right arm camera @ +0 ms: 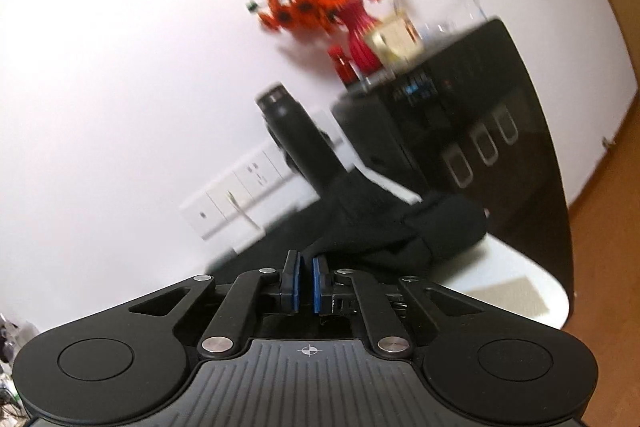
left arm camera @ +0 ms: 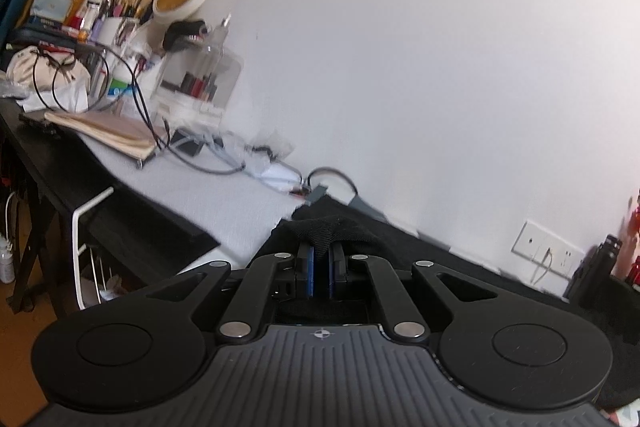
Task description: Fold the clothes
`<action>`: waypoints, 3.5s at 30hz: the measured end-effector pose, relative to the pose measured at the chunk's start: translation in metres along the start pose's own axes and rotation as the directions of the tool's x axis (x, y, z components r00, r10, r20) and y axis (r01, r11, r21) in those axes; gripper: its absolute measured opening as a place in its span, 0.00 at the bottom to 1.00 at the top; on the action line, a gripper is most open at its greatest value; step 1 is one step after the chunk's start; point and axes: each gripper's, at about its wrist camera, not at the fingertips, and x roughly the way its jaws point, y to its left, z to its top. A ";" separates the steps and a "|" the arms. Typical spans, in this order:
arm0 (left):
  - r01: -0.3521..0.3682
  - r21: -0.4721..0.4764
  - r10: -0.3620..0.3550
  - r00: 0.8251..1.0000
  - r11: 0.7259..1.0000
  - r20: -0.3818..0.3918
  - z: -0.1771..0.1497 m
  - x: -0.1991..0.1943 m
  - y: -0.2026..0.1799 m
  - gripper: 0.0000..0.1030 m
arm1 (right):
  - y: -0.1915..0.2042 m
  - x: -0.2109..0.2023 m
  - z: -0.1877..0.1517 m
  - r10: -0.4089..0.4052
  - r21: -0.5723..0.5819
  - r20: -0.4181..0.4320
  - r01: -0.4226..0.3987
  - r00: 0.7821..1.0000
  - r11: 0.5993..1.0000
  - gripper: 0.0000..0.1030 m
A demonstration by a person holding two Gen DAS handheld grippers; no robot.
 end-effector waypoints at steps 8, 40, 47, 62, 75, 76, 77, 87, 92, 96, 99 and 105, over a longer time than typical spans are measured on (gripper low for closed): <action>-0.019 -0.023 0.019 1.000 1.000 -0.005 -0.001 0.011 0.005 0.06 | -0.033 0.033 -0.011 -0.004 0.111 -0.131 0.019 0.991 0.994 0.32; -0.036 0.051 0.046 0.977 0.998 -0.207 0.017 0.077 -0.002 0.52 | 0.018 0.130 0.023 -0.111 -0.058 -0.196 0.102 0.974 0.993 0.70; 0.078 0.039 -0.067 0.968 0.996 -0.243 0.022 0.071 -0.027 0.59 | 0.017 0.109 0.025 -0.092 -0.087 -0.233 0.074 0.968 0.993 0.69; 0.012 0.040 0.003 0.929 0.999 -0.370 -0.033 0.139 -0.061 0.48 | 0.046 0.145 -0.013 -0.224 -0.309 -0.297 0.128 0.928 0.942 0.70; 0.087 -0.031 -0.092 0.956 0.996 -0.278 -0.029 0.084 -0.045 0.00 | 0.031 0.076 -0.026 -0.089 -0.283 -0.219 0.024 0.972 0.959 0.10; 0.095 -0.043 -0.103 0.959 0.995 -0.264 -0.028 0.074 -0.042 0.00 | 0.028 0.065 -0.028 -0.079 -0.280 -0.206 0.018 0.975 0.960 0.09; 0.096 -0.051 -0.106 0.962 0.994 -0.251 -0.028 0.065 -0.039 0.00 | 0.025 0.055 -0.030 -0.069 -0.278 -0.193 0.013 0.979 0.961 0.09; 0.039 -0.066 -0.053 0.973 0.997 -0.224 -0.027 0.041 -0.018 0.28 | -0.022 0.012 -0.055 -0.092 -0.119 -0.143 0.075 0.985 0.990 0.13; 0.055 0.016 -0.049 0.968 0.998 -0.245 -0.018 0.068 -0.047 0.61 | -0.006 0.014 -0.060 -0.086 -0.151 -0.069 0.075 0.994 0.986 0.31; 0.077 0.058 -0.055 0.948 0.995 -0.312 -0.025 0.103 -0.076 0.62 | 0.005 0.029 -0.063 -0.070 -0.179 -0.076 0.056 0.995 0.982 0.32; 0.017 0.084 0.013 0.936 0.996 -0.351 -0.032 0.125 -0.082 0.62 | 0.010 0.037 -0.064 -0.072 -0.184 -0.080 0.056 0.994 0.981 0.33; -0.044 0.210 0.118 0.927 0.977 -0.356 -0.047 0.145 -0.097 0.68 | 0.020 0.055 -0.065 -0.131 -0.266 -0.080 0.105 0.988 0.958 0.56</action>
